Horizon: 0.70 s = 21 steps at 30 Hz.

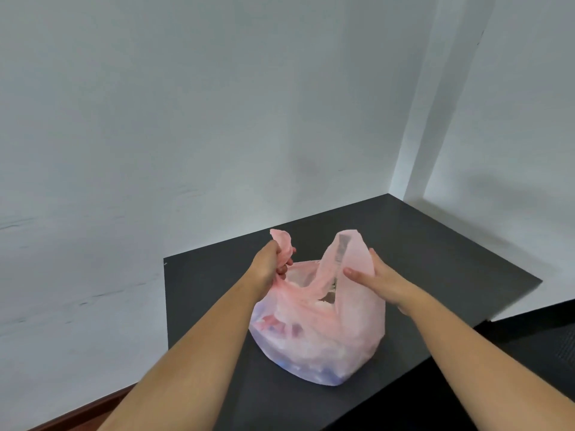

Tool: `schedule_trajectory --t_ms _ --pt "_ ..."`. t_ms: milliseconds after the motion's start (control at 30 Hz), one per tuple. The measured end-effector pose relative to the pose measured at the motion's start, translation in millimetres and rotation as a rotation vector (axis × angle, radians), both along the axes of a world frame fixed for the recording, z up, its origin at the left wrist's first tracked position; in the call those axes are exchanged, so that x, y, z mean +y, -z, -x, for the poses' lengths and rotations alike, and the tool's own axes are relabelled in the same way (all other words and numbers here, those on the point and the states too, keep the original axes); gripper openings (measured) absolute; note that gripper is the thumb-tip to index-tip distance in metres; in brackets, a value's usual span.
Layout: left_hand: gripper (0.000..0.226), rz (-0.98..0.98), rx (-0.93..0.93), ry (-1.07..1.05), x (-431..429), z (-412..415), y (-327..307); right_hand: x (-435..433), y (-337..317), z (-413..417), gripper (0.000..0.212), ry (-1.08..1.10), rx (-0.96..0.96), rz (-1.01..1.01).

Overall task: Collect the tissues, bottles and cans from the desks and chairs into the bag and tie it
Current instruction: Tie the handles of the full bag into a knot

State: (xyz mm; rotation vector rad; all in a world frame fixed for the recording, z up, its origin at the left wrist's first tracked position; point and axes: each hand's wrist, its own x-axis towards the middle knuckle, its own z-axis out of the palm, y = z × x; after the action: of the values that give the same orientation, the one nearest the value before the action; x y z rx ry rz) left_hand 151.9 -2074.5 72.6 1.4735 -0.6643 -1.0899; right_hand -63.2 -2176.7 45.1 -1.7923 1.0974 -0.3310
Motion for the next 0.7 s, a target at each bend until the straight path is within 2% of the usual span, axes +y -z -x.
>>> schedule_trajectory --t_ms 67,100,133,167,267,367,467,533,633,700 --pt "0.030 -0.015 -0.069 0.037 0.8 -0.4 1.6 0.3 -1.0 -14.1 0.090 0.092 -0.105 0.000" --pt "0.027 -0.010 -0.100 0.053 1.0 -0.5 2.4 -1.0 -4.0 -19.7 0.068 0.148 -0.192 -0.020" --pt "0.024 -0.002 -0.116 0.062 1.1 -1.3 3.2 0.1 -9.3 -25.0 0.048 0.210 -0.292 -0.069" --pt "0.022 0.002 -0.114 0.060 1.1 -3.4 3.9 0.4 -14.1 -30.0 0.039 0.266 -0.403 -0.140" --pt "0.035 -0.003 -0.044 0.036 1.6 -11.3 7.4 3.2 -24.4 -38.0 0.037 0.463 -0.640 -0.291" --pt "0.039 -0.031 -0.041 0.025 3.3 -14.4 7.6 5.4 -22.5 -40.9 0.044 0.553 -0.588 -0.294" --pt "0.020 -0.026 -0.125 0.026 0.5 -10.7 10.7 1.9 -18.8 -41.1 0.034 0.442 -0.615 -0.367" --pt "0.006 -0.101 -0.072 0.028 -1.2 -9.6 11.2 1.2 -19.6 -40.4 0.022 0.356 -0.588 -0.431" --pt "0.015 -0.115 0.131 0.054 -3.4 -13.7 8.4 3.5 -18.4 -40.0 0.003 0.319 -0.543 -0.484" --pt "0.028 -0.094 0.199 0.088 -5.4 -17.6 9.0 2.0 -15.5 -38.2 0.013 0.274 -0.530 -0.472"
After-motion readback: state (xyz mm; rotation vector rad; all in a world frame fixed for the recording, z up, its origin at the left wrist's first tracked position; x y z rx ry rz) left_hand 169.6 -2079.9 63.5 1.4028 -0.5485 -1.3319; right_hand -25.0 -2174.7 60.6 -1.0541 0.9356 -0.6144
